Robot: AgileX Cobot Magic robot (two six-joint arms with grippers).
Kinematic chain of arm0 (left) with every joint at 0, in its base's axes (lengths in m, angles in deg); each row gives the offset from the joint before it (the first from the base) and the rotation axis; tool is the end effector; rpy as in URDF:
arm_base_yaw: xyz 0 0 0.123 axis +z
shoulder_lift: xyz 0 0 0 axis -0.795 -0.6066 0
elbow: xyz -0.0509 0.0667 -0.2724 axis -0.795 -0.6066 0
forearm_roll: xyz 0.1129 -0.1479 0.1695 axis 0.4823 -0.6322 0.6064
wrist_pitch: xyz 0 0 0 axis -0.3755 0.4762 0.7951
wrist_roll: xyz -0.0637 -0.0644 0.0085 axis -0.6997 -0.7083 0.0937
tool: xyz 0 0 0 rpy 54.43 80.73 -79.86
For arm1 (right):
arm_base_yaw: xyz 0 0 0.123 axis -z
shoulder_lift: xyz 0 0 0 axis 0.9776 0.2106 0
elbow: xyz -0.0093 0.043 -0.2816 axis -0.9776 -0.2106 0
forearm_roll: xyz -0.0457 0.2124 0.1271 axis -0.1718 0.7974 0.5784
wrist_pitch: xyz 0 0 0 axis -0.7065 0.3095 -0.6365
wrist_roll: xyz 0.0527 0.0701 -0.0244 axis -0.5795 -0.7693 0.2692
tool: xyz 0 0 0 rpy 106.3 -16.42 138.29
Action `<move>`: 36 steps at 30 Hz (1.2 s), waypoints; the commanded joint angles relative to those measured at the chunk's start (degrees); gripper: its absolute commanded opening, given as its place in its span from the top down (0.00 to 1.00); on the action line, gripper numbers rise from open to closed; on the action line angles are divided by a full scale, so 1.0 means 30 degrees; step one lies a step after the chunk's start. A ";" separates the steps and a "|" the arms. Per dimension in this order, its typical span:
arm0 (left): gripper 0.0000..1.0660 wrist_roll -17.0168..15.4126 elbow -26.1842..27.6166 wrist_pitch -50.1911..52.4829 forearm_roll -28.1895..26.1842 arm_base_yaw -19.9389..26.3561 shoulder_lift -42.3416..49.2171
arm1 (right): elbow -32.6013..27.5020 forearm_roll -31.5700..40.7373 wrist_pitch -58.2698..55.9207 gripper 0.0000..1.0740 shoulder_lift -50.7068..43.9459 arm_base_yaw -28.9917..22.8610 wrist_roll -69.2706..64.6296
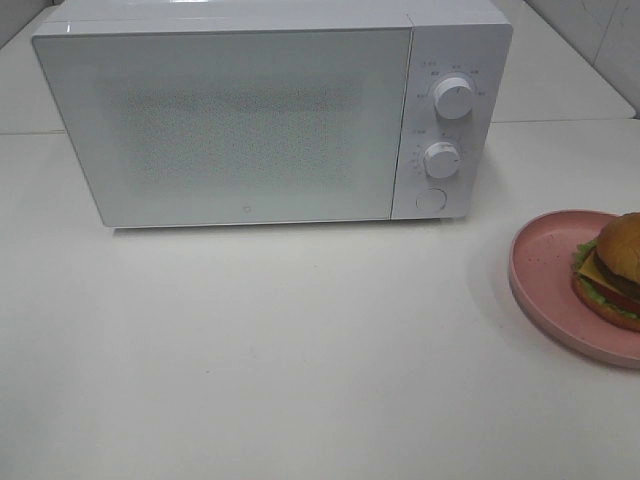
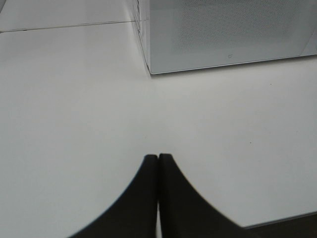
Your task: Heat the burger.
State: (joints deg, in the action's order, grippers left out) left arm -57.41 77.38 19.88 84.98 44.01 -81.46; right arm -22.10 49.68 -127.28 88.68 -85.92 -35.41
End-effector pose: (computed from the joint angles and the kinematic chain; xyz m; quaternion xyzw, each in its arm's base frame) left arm -0.0043 -0.0056 0.2798 0.0890 0.8485 -0.0638 0.5178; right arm -0.0035 -0.0027 0.2808 -0.0308 0.8399 0.0423 0.5402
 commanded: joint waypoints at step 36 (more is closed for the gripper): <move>1.00 0.0000 -0.0019 0.0286 0.0000 0.2464 0.0745 | -0.0019 -0.0019 0.0286 0.38 -0.0516 0.2445 0.0191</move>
State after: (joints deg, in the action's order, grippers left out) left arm -57.36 77.32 19.93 84.98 51.34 -80.38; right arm -22.10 49.68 -127.28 88.68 -78.88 -35.41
